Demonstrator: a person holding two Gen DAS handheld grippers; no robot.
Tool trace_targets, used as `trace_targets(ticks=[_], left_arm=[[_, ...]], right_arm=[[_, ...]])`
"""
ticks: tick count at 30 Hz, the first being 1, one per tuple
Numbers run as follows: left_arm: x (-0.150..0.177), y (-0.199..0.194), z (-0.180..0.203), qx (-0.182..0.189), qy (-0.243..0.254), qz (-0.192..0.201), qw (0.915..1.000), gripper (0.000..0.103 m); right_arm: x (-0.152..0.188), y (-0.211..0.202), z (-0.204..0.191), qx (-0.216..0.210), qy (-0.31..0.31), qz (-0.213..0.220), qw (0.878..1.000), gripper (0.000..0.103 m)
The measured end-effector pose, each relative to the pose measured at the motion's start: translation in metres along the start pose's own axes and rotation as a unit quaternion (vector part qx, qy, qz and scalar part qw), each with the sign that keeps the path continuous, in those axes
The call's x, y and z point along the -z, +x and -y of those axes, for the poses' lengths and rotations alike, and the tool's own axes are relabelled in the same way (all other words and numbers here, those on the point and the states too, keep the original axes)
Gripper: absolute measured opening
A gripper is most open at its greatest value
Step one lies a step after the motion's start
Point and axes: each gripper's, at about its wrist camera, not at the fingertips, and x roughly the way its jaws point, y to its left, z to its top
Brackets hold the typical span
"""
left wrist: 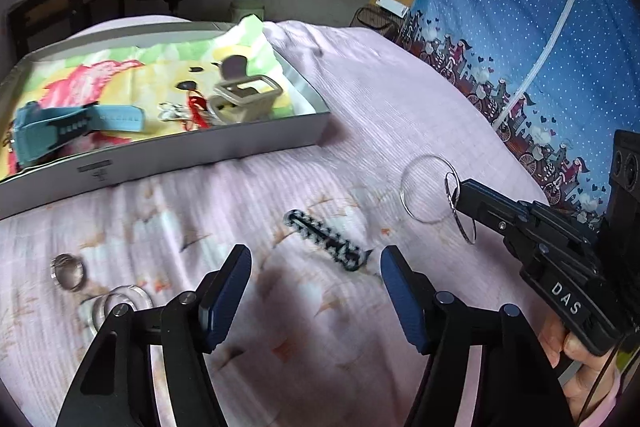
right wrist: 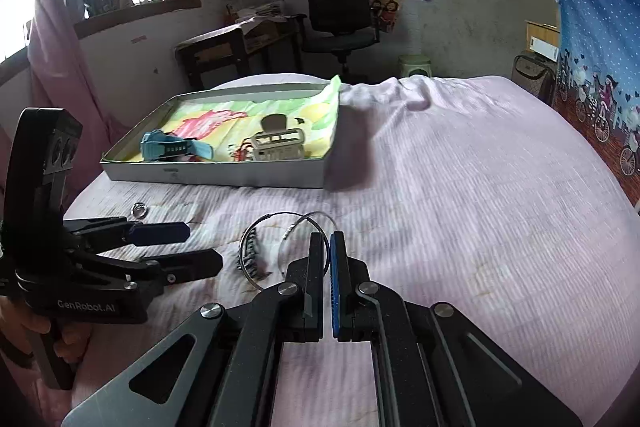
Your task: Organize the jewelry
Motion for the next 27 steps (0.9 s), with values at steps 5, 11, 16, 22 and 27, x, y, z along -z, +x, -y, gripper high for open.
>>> trace_targets(ticks=[5,11,16,22,27], left_arm=[[-0.006,0.017,0.007,-0.004,-0.004,-0.030,0.9995,0.048],[-0.006,0.025,0.007,-0.014,-0.011,-0.049,0.9986,0.027],[-0.004,0.023,-0.001,-0.018,-0.030,-0.049,0.9982,0.017],[-0.001,0.010,-0.006,-0.018,-0.034,-0.020,0.9990,0.016],[-0.005,-0.009,-0.007,-0.030,-0.024,0.014,0.9992,0.016]], right_arm=[[-0.002,0.002,0.004,0.003,0.005,0.002,1.000,0.003],[-0.003,0.004,0.006,0.000,0.010,0.002,1.000,0.003],[-0.002,0.006,0.006,-0.001,0.010,0.000,1.000,0.003],[-0.001,0.010,0.005,-0.001,0.010,-0.001,1.000,0.003],[-0.004,0.014,0.002,-0.007,0.007,0.006,1.000,0.003]])
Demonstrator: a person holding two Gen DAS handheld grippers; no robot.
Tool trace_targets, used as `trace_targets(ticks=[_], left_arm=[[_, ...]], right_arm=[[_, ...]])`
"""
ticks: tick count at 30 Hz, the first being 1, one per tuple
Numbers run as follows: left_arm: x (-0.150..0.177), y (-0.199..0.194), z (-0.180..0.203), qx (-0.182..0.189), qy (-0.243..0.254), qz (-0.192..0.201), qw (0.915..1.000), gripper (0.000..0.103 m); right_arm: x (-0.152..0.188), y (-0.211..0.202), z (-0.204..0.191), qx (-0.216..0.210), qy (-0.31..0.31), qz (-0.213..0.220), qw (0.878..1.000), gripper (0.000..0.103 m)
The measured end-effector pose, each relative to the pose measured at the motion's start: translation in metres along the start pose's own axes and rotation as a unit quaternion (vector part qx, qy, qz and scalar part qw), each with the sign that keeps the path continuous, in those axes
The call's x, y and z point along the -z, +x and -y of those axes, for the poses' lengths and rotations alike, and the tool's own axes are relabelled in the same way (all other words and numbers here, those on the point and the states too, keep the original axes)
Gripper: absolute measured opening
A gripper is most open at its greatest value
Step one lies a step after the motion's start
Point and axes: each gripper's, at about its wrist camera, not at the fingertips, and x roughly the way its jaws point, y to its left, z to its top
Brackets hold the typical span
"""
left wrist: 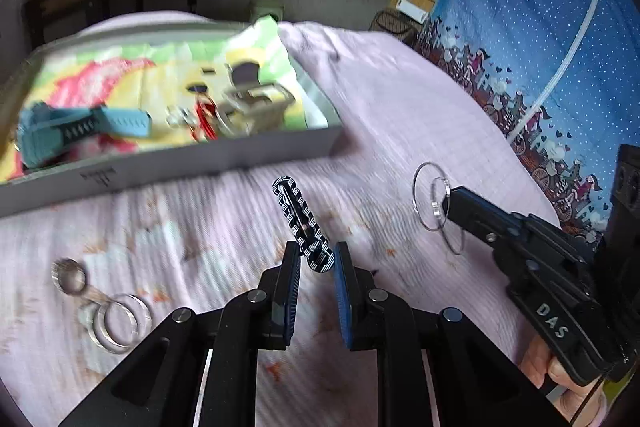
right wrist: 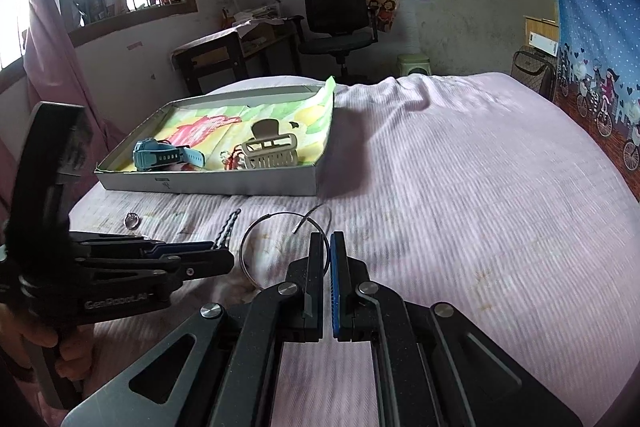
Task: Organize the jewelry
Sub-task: 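Carry the keyring and hoop rings into the white box and open both tools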
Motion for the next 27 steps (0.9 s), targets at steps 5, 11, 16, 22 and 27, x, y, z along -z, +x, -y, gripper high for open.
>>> trace_targets(ticks=[5,11,16,22,27], left_arm=[[-0.014,-0.020,-0.013,-0.019,-0.004,0.032,0.9993,0.016],[-0.043,-0.035,-0.039,-0.052,-0.013,0.059,0.9968,0.016],[-0.071,-0.032,-0.066,-0.083,-0.018,0.062,0.9945,0.016],[-0.087,-0.014,-0.086,-0.088,-0.038,0.041,0.9945,0.016],[-0.085,0.002,-0.096,-0.097,-0.045,0.018,0.9941,0.016]], right_arm=[[-0.009,0.011,-0.013,-0.016,-0.008,0.012,1.000,0.003],[-0.037,0.024,-0.034,-0.036,-0.027,0.040,0.998,0.003],[-0.068,0.037,-0.052,-0.047,-0.050,0.065,0.996,0.003],[-0.084,0.073,-0.068,-0.051,-0.053,0.054,0.996,0.003],[-0.079,0.102,-0.071,-0.034,-0.061,0.024,0.997,0.003]])
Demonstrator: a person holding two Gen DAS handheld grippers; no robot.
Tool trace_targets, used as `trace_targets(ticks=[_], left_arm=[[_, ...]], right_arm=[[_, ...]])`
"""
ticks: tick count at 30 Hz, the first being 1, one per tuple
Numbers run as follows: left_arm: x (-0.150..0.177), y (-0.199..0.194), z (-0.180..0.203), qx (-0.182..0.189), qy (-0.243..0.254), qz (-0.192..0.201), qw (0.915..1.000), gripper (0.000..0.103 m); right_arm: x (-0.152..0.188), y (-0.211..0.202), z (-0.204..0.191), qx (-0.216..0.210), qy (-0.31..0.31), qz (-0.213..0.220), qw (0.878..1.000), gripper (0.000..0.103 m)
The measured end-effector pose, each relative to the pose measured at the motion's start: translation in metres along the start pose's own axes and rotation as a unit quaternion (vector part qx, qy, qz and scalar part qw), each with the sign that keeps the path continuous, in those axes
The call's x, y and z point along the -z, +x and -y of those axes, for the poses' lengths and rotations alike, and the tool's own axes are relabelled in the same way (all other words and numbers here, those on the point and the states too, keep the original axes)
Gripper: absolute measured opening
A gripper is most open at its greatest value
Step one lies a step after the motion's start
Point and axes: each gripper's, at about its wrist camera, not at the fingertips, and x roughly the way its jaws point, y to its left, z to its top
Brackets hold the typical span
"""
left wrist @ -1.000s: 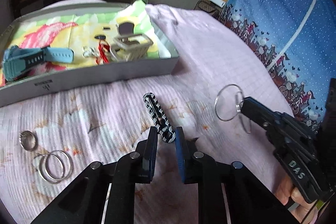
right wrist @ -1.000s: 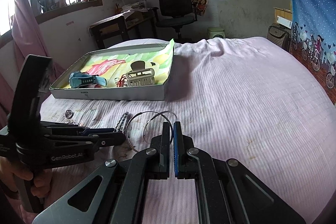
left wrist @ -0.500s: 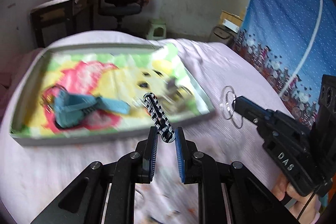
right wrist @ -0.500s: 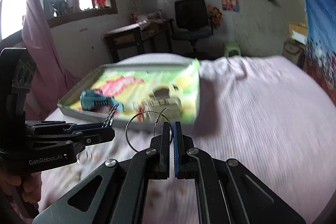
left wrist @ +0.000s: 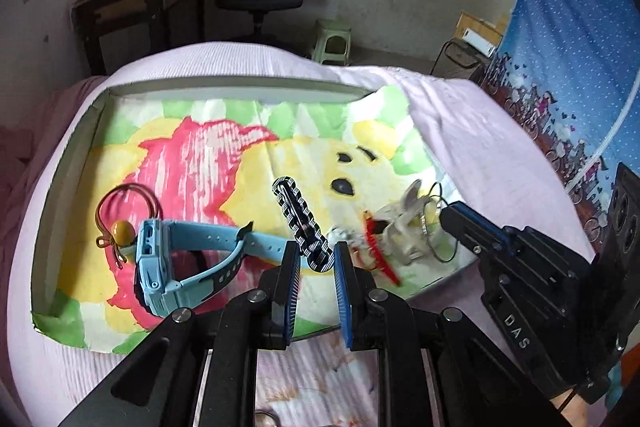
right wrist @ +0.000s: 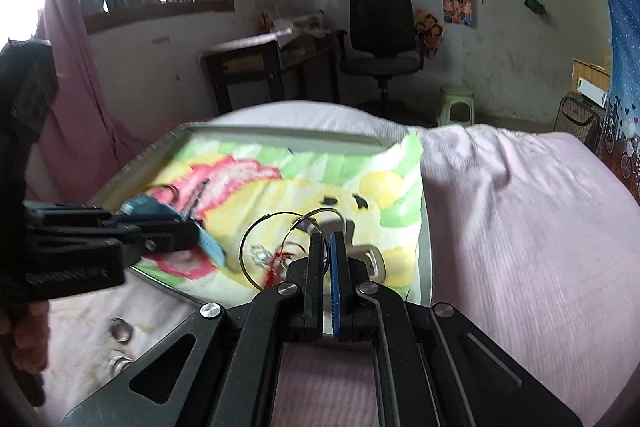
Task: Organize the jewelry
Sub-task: 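Carry the keyring and hoop rings into the white box and open both tools, then withdraw both open tools from the box back over the remaining rings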
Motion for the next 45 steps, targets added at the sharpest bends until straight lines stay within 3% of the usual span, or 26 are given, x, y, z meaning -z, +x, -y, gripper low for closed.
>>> trace_targets(ticks=[8,16,18,20,23,26,31,35,45], left_arm=[[0.012,0.011,-0.014,0.004,-0.026,-0.018,0.9995,0.017],[0.021,0.000,-0.019,0.019,-0.038,-0.001,0.9991,0.017],[0.023,-0.004,-0.018,0.018,-0.036,0.007,0.9992,0.019],[0.026,-0.008,-0.018,0.014,-0.034,0.017,0.9992,0.020],[0.032,-0.017,-0.017,0.013,-0.038,0.036,0.9986,0.029],[0.038,-0.028,-0.017,0.010,-0.041,0.057,0.9975,0.053],[0.048,-0.048,-0.017,0.001,-0.039,0.092,0.9950,0.056],[0.060,-0.066,-0.024,0.004,-0.054,0.123,0.9910,0.075],[0.099,-0.109,-0.033,-0.030,-0.040,0.197,0.9792,0.095]], right_arm=[[0.007,0.013,0.004,0.006,0.007,-0.025,1.000,0.003],[0.009,0.011,0.009,0.018,0.004,-0.043,0.999,0.006],[0.010,0.009,0.010,0.020,0.004,-0.043,0.999,0.011],[0.010,0.004,0.010,0.023,0.005,-0.035,0.999,0.026],[0.010,-0.009,0.010,0.024,0.003,-0.013,1.000,0.035],[0.010,-0.021,0.009,0.023,0.002,0.005,1.000,0.037],[0.014,-0.044,0.008,0.023,0.004,0.035,0.999,0.049],[0.020,-0.064,0.007,0.019,0.013,0.059,0.998,0.064],[0.035,-0.105,-0.005,-0.018,0.016,0.107,0.994,0.091]])
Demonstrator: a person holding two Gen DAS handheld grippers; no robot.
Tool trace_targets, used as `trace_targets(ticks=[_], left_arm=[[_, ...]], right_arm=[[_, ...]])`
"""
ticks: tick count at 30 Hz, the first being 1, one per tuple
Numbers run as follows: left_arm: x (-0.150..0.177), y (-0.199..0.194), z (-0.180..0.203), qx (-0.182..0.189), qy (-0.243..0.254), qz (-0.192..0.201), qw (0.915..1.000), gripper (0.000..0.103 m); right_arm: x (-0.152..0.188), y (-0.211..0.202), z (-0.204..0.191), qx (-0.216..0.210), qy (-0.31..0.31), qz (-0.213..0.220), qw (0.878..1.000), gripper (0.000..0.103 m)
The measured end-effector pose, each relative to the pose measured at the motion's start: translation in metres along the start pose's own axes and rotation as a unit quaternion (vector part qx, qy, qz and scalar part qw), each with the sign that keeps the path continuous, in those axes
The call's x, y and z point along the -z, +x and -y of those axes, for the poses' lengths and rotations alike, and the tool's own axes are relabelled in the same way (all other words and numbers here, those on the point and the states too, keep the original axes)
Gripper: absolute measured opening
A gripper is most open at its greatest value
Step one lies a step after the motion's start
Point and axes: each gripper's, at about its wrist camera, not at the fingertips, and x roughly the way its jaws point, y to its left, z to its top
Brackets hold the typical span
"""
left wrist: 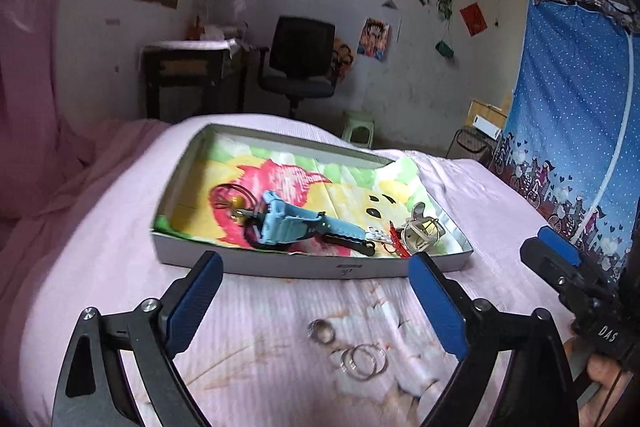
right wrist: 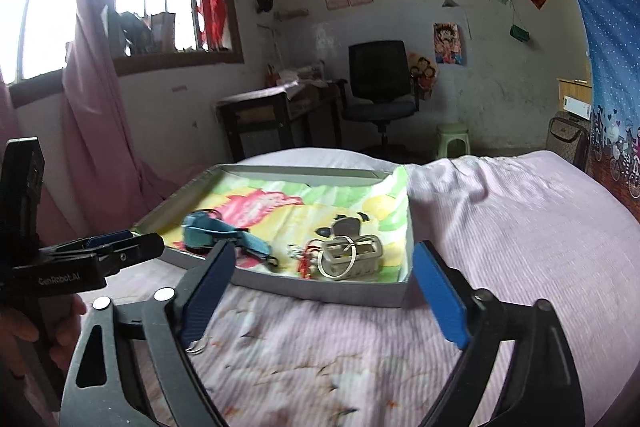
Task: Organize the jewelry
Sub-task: 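Withdraw both open tools from the box back over the remaining rings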
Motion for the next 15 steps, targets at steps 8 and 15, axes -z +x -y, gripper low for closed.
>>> trace_targets(ticks=[8,15], left_arm=[[0.020,-0.037,-0.016,-0.012,0.005,0.033,0.9994,0.099],[0.037,-0.053,-0.025,-0.027,0.036,0.032,0.9985,0.099]], right_arm=[[0.017,-0.029,-0.019,-0.014,-0.002,0.023,1.000,0.102],[0.030,-0.041,-0.036,-0.024,-0.013,0.008,1.000,0.102]])
